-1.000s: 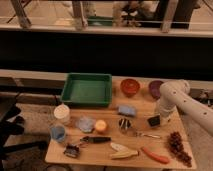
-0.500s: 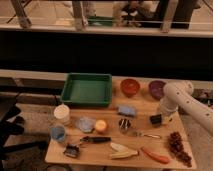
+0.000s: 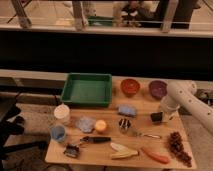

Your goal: Wipe table surface with eraser

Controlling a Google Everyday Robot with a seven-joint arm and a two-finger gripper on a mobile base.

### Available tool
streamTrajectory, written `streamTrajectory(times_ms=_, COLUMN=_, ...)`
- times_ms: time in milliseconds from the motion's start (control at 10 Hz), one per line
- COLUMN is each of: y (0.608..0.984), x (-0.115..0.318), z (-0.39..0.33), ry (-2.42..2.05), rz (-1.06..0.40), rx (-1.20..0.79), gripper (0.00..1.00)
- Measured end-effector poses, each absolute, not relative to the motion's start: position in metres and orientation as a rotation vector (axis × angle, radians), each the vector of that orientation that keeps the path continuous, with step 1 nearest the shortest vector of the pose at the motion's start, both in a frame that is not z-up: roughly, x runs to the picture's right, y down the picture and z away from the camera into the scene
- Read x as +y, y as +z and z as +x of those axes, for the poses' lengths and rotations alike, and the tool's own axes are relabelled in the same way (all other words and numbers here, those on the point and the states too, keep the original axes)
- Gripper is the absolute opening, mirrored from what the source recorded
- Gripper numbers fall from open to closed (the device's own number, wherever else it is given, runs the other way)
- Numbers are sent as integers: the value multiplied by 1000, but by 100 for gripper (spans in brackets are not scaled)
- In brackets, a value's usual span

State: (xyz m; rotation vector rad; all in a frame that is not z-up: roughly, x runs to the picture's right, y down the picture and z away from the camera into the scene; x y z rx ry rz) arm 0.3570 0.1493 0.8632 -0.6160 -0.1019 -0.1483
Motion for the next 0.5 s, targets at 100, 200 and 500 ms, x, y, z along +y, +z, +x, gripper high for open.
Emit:
streamTrajectory(times_ms=100, y=867, x=145, z=358, ry=-144, rz=-611, rx=-103, gripper=3)
streamTrajectory(times_ms=200, y=873, x=139, z=360, ry=-136, rz=-602, rx=-104, gripper=3)
streamTrajectory(times_ms=500, y=890, x=130, z=364, ry=-122, rz=-600, rx=-108, gripper=3)
